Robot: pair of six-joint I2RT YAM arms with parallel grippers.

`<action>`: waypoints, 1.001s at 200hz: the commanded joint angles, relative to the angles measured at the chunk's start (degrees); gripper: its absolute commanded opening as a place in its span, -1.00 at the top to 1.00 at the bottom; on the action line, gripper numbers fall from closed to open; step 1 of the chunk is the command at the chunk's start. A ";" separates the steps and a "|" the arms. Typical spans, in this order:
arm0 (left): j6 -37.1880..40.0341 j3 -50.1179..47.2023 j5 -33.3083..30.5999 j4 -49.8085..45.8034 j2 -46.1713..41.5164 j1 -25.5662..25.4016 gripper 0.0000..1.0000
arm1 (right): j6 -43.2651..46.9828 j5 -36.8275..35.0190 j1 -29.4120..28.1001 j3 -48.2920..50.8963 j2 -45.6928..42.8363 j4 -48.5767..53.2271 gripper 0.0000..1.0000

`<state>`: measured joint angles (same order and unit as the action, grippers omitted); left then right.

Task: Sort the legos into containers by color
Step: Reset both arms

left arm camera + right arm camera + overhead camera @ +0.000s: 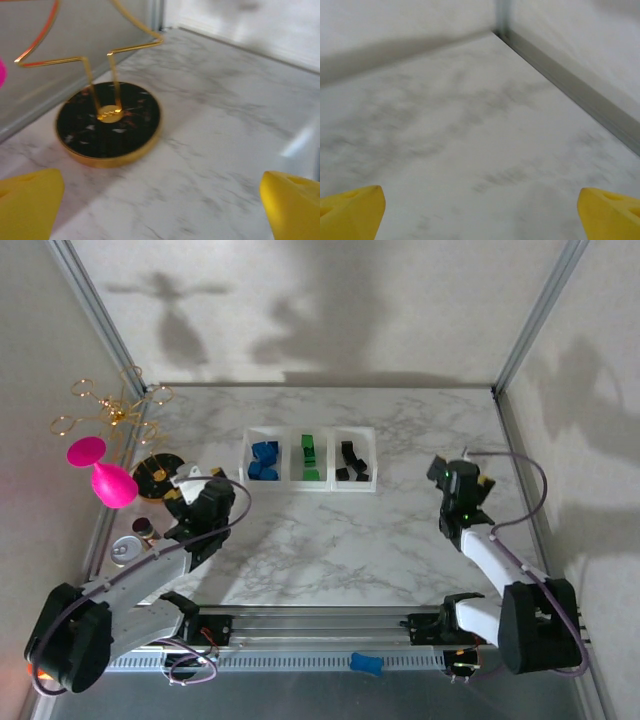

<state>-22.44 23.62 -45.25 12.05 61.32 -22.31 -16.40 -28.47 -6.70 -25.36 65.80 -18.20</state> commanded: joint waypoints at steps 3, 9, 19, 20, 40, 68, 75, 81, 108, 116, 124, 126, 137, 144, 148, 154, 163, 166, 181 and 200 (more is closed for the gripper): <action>10.62 -3.59 5.73 20.99 1.64 5.80 -0.99 | 3.54 1.91 3.17 6.78 2.52 -20.93 -0.98; 12.40 -4.94 7.05 25.47 2.03 6.50 -0.99 | 3.95 3.97 3.79 8.33 3.97 -24.87 -0.98; 15.86 -7.90 11.30 34.06 3.15 8.03 -0.99 | 4.05 5.84 4.60 9.76 7.19 -30.10 -0.98; 16.07 -8.11 11.62 34.87 3.35 8.22 -0.99 | 4.03 6.08 4.68 9.83 7.57 -30.56 -0.98; 16.72 -10.28 19.12 44.88 8.84 12.63 -0.99 | 6.34 11.38 5.42 7.53 13.10 -34.50 -0.98; 17.89 -13.65 24.07 60.19 17.85 15.15 -0.99 | 11.66 17.89 6.27 9.99 16.01 -45.90 -0.98; 17.72 -14.26 26.04 62.68 19.49 15.78 -0.99 | 11.74 21.64 7.18 12.71 16.61 -49.89 -0.98; 17.80 -14.98 26.77 65.01 20.96 15.97 -0.99 | 11.83 22.15 7.35 14.50 17.96 -54.04 -0.98; 19.45 -13.79 30.18 69.64 27.38 15.98 -0.99 | 12.41 21.79 7.02 13.11 21.76 -54.34 -0.98; 18.94 -11.29 30.58 62.99 26.69 16.27 -0.99 | 13.47 20.02 5.88 13.48 22.82 -57.48 -0.97; 18.20 -11.14 32.41 63.88 27.22 17.53 -0.99 | 13.70 18.96 5.21 13.08 22.40 -55.60 -0.98; 17.90 -11.07 32.46 63.46 27.22 17.73 -0.99 | 13.75 18.97 5.18 13.13 22.34 -55.58 -0.98; 17.75 -11.10 32.74 62.88 26.95 17.91 -0.99 | 14.15 18.81 4.97 13.12 22.64 -56.28 -0.98; 17.78 -11.14 32.60 63.01 26.91 17.83 -0.99 | 14.03 19.09 5.00 13.10 22.51 -55.86 -0.98; 17.78 -11.05 32.60 62.35 26.76 17.77 -0.99 | 14.11 19.01 4.95 13.21 22.69 -56.31 -0.98; 17.85 -11.12 32.43 63.06 26.96 17.67 -0.99 | 14.13 19.01 4.95 13.13 22.54 -55.93 -0.98; 17.80 -10.97 32.49 62.53 26.76 17.69 -0.99 | 14.12 19.06 4.94 13.15 22.61 -56.15 -0.98; 17.78 -10.96 32.49 62.46 26.81 17.73 -0.99 | 14.12 19.06 5.02 13.15 22.62 -56.05 -0.98; 17.82 -11.00 32.53 62.56 26.88 17.68 -0.99 | 14.12 19.14 4.96 13.06 22.62 -55.97 -0.98; 17.86 -11.02 32.51 62.74 26.92 17.70 -0.99 | 14.21 20.01 5.07 12.67 22.62 -55.06 -0.98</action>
<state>-4.67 11.92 -13.93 73.10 88.23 -4.86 -3.53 -9.10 -1.54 -11.35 88.33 -71.42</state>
